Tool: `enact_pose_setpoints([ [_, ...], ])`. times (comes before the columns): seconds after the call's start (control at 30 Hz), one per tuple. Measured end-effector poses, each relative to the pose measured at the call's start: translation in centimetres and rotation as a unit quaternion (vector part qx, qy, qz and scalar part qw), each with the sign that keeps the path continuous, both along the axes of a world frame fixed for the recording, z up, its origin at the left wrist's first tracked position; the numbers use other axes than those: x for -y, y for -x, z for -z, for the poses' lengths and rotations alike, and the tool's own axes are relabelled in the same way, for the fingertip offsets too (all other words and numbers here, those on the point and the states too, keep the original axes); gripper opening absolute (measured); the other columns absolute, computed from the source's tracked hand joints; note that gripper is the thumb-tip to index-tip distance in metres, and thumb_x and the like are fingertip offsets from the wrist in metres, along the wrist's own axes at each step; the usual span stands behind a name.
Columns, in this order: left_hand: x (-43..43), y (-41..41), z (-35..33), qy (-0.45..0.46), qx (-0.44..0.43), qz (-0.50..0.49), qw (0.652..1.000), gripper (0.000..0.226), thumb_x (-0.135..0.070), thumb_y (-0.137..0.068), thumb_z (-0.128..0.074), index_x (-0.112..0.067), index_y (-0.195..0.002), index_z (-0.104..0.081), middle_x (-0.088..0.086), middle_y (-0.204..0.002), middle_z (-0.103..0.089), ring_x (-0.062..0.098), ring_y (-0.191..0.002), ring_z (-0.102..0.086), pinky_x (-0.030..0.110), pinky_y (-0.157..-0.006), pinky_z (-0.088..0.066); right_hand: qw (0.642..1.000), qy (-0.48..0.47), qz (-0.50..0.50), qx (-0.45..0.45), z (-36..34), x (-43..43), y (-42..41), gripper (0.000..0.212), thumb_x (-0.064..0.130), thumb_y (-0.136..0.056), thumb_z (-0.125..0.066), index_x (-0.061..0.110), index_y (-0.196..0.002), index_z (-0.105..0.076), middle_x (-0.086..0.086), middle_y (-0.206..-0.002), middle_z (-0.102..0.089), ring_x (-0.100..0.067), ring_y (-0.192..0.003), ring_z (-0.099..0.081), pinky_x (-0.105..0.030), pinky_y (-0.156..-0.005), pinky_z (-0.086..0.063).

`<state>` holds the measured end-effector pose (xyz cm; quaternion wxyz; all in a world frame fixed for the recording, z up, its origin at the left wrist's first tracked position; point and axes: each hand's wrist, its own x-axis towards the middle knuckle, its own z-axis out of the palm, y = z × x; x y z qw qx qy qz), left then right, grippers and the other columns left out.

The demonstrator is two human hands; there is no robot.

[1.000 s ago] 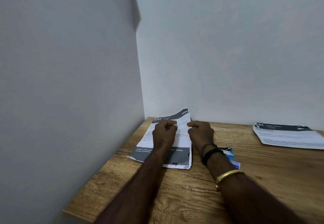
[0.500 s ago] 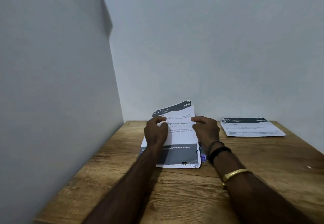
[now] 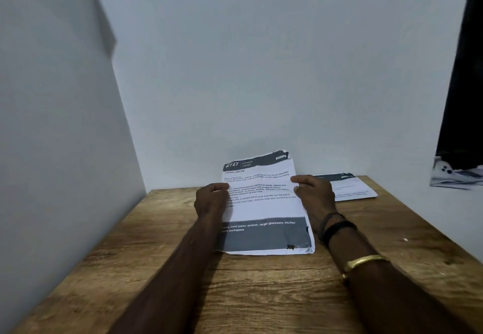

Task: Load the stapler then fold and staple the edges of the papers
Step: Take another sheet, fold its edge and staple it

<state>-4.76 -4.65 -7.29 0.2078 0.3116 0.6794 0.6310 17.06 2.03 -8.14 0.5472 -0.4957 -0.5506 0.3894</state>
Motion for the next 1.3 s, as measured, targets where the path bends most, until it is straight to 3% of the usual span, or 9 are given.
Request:
enact_pose_setpoints([
  [0.3, -1.7, 1.8, 2.2, -0.047, 0.059, 0.045, 0.996, 0.017, 0.002, -0.079, -0.075, -0.005, -0.094, -0.079, 0.02, -0.101, -0.077, 0.034, -0.099, -0.072, 0.049, -0.103, -0.054, 0.999, 0.019, -0.021, 0.021, 1.5, -1.7, 0.2, 0.023, 0.007, -0.077, -0.081, 0.02, -0.096, -0.08, -0.008, -0.104, -0.077, -0.026, -0.099, -0.071, -0.039, -0.097, -0.056],
  [0.43, -1.5, 1.9, 1.9, -0.057, 0.086, 0.055, 0.993, 0.014, 0.003, -0.083, -0.073, -0.005, -0.093, -0.078, 0.019, -0.099, -0.076, 0.025, -0.088, -0.068, 0.042, -0.099, -0.055, 0.999, 0.032, -0.031, -0.027, 1.7, -2.0, 0.3, 0.023, 0.003, -0.078, -0.08, 0.015, -0.097, -0.08, -0.011, -0.102, -0.077, -0.032, -0.101, -0.072, -0.046, -0.098, -0.056],
  [0.57, -1.1, 2.0, 1.8, -0.068, 0.085, 0.08, 0.991, 0.017, 0.006, -0.085, -0.068, -0.009, -0.081, -0.075, 0.013, -0.082, -0.071, 0.021, -0.076, -0.062, 0.031, -0.081, -0.053, 0.995, 0.048, -0.083, -0.035, 1.3, -1.8, 0.2, 0.033, -0.002, -0.076, -0.071, 0.013, -0.105, -0.078, -0.014, -0.108, -0.076, -0.036, -0.106, -0.07, -0.051, -0.1, -0.055],
  [0.77, 0.2, 2.1, 1.3, -0.07, 0.124, 0.164, 0.976, 0.019, 0.005, -0.079, -0.078, -0.008, -0.091, -0.073, 0.008, -0.072, -0.071, 0.016, -0.061, -0.065, 0.021, -0.061, -0.054, 0.988, 0.055, -0.125, -0.07, 0.9, -1.1, 0.0, 0.042, -0.014, -0.076, -0.067, 0.012, -0.107, -0.077, -0.019, -0.114, -0.073, -0.037, -0.101, -0.072, -0.045, -0.094, -0.059],
  [0.93, 0.9, 1.9, 1.2, -0.047, 0.06, 0.204, 0.976, 0.023, 0.003, -0.07, -0.085, -0.009, -0.087, -0.077, 0.001, -0.072, -0.077, 0.011, -0.06, -0.072, 0.018, -0.055, -0.055, 0.991, -0.002, -0.115, 0.075, 0.7, -0.2, -0.1, 0.035, -0.008, -0.078, -0.067, 0.012, -0.104, -0.079, -0.008, -0.101, -0.074, -0.033, -0.104, -0.069, -0.044, -0.097, -0.056],
  [1.0, 1.1, 1.9, 1.2, -0.06, 0.059, 0.197, 0.977, 0.018, 0.003, -0.07, -0.086, -0.008, -0.081, -0.078, 0.008, -0.08, -0.077, 0.016, -0.066, -0.073, 0.022, -0.06, -0.057, 0.986, -0.039, -0.092, 0.13, 0.5, 0.4, 0.0, 0.026, 0.0, -0.08, -0.071, 0.017, -0.096, -0.081, 0.0, -0.09, -0.074, -0.027, -0.098, -0.07, -0.036, -0.091, -0.055],
  [1.13, 1.3, 2.3, 1.2, -0.047, -0.027, 0.162, 0.985, 0.012, -0.012, -0.071, -0.087, -0.01, -0.08, -0.079, 0.013, -0.098, -0.079, 0.034, -0.101, -0.073, 0.043, -0.095, -0.056, 0.977, -0.1, -0.043, 0.184, 0.1, 1.0, 0.5, 0.011, 0.013, -0.082, -0.076, 0.021, -0.087, -0.08, -0.001, -0.101, -0.075, -0.021, -0.1, -0.067, -0.033, -0.091, -0.051],
  [1.2, 1.5, 2.2, 0.9, -0.019, -0.116, 0.12, 0.986, 0.012, -0.026, -0.073, -0.087, -0.018, -0.079, -0.08, 0.005, -0.101, -0.079, 0.028, -0.109, -0.07, 0.04, -0.098, -0.052, 0.969, -0.122, -0.029, 0.213, 0.0, 1.1, 0.7, 0.008, 0.016, -0.083, -0.075, 0.022, -0.086, -0.079, -0.003, -0.105, -0.071, -0.022, -0.102, -0.064, -0.032, -0.089, -0.049],
  [1.3, 1.6, 1.3, 0.2, 0.031, -0.295, 0.044, 0.954, 0.012, -0.039, -0.08, -0.08, -0.032, -0.09, -0.079, 0.006, -0.139, -0.062, 0.023, -0.14, -0.046, 0.046, -0.112, -0.037, 0.96, -0.154, -0.027, 0.231, 0.1, 1.4, 1.1, 0.009, 0.015, -0.085, -0.073, 0.023, -0.085, -0.077, -0.002, -0.101, -0.07, -0.023, -0.102, -0.062, -0.032, -0.087, -0.048],
])
